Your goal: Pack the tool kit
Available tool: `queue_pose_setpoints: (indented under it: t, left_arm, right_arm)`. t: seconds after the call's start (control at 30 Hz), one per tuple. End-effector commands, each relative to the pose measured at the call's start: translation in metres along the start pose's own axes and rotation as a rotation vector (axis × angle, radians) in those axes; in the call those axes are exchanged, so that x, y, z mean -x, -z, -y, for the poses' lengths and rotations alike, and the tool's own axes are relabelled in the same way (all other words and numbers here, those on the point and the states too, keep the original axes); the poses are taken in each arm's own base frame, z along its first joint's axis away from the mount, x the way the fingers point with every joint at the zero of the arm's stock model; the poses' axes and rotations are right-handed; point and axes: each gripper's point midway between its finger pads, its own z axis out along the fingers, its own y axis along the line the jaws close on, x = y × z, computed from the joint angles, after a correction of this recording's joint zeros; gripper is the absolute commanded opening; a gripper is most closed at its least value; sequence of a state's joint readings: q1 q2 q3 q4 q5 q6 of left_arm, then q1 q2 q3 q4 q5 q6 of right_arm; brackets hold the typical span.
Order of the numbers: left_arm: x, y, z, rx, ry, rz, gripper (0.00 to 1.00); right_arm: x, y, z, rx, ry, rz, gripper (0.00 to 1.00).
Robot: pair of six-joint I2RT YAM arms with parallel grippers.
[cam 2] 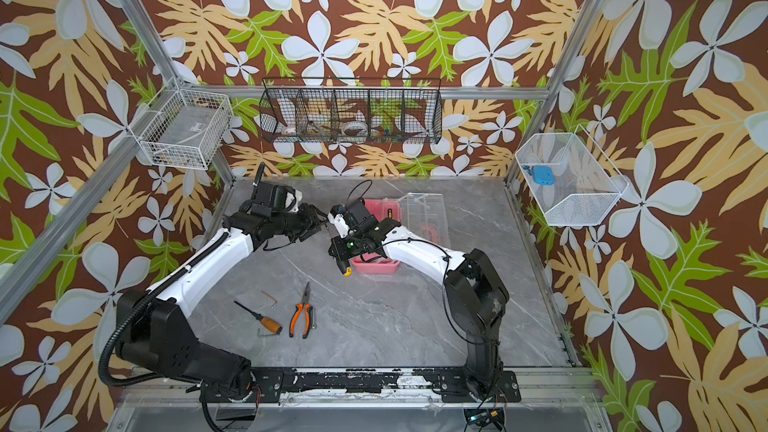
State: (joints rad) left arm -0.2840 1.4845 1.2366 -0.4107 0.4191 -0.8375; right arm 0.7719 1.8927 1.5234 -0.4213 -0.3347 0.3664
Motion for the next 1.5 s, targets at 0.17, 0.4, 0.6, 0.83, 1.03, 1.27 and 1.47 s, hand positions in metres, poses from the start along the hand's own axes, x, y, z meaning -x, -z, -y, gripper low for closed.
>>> queue_pose_setpoints:
  t: [0.17,0.4,0.6,0.83,1.03,1.27,1.47]
  left_arm:
    - [0.04,0.044,-0.018,-0.017,0.024,0.114,0.62]
    - [0.033,0.034,-0.055,0.073,0.052,0.017,0.72]
    - [0.013,0.027,-0.059,0.049,0.055,-0.082,0.71]
    - [-0.022,0.032,-0.068,0.049,0.067,-0.206,0.64]
    - [-0.038,0.037,-0.074,0.055,0.076,-0.239,0.62]
    - [-0.037,0.035,-0.074,0.037,0.096,-0.224,0.36]
    - [-0.037,0.027,-0.075,0.005,0.147,-0.218,0.14]
  right_arm:
    - [-0.015,0.009,0.016,-0.177,0.239,-0.086,0.0]
    - [-0.006,0.015,0.001,-0.318,0.531,-0.062,0.0]
    - [0.0,0.025,-0.025,-0.442,0.795,-0.004,0.0]
    - [0.005,0.025,-0.02,-0.523,0.856,-0.011,0.0]
    - [0.005,0.016,-0.025,-0.548,0.896,-0.026,0.0]
    - [0.0,0.002,-0.034,-0.553,0.923,-0.047,0.0]
    - [-0.002,-0.005,-0.043,-0.569,0.952,-0.049,0.0]
